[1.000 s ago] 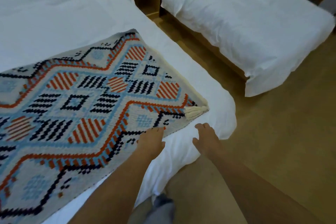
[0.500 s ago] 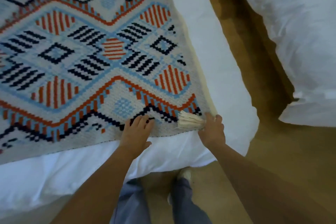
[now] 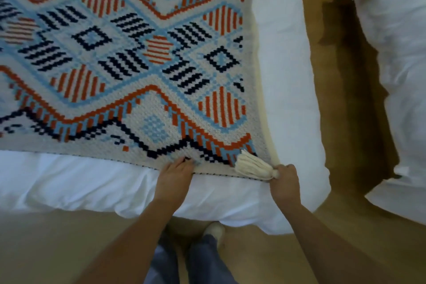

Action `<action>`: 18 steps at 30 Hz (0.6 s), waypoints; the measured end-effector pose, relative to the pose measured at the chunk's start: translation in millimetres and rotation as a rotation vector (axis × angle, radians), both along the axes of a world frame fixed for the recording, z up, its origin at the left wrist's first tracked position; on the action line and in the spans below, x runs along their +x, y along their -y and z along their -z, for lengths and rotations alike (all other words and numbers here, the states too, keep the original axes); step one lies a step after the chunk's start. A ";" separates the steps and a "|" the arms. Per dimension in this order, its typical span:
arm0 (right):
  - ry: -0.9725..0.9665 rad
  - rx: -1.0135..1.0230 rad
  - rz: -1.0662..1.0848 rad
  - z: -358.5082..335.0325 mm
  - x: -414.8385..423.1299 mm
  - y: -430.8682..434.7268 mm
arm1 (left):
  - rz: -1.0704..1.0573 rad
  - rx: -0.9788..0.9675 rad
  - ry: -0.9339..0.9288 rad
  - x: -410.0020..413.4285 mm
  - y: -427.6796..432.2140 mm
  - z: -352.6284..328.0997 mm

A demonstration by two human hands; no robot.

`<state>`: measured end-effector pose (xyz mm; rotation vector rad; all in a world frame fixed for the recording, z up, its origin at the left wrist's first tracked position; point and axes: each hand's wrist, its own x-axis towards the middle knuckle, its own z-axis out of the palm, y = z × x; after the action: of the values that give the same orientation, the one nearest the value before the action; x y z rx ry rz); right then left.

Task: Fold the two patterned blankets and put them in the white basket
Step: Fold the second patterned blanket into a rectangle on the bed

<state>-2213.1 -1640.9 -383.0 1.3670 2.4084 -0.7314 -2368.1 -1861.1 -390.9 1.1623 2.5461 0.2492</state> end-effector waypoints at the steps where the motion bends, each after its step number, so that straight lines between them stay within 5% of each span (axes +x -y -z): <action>1: 0.026 -0.003 0.003 -0.4 8.9 -3.5 | 0.017 -0.031 -0.013 7.0 0.6 1.3; 11: 0.035 -0.015 -0.038 -34.6 -46.3 -15.5 | 0.013 -0.032 0.242 -10.9 -62.4 -30.2; 18: -0.165 -0.001 -0.099 -57.0 -110.4 -50.0 | 0.011 0.081 0.159 -57.0 -142.5 -62.6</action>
<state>-2323.5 -1590.9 -326.0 1.2207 2.5794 -0.8495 -2425.1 -1718.6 -328.3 1.1369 2.4102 0.4285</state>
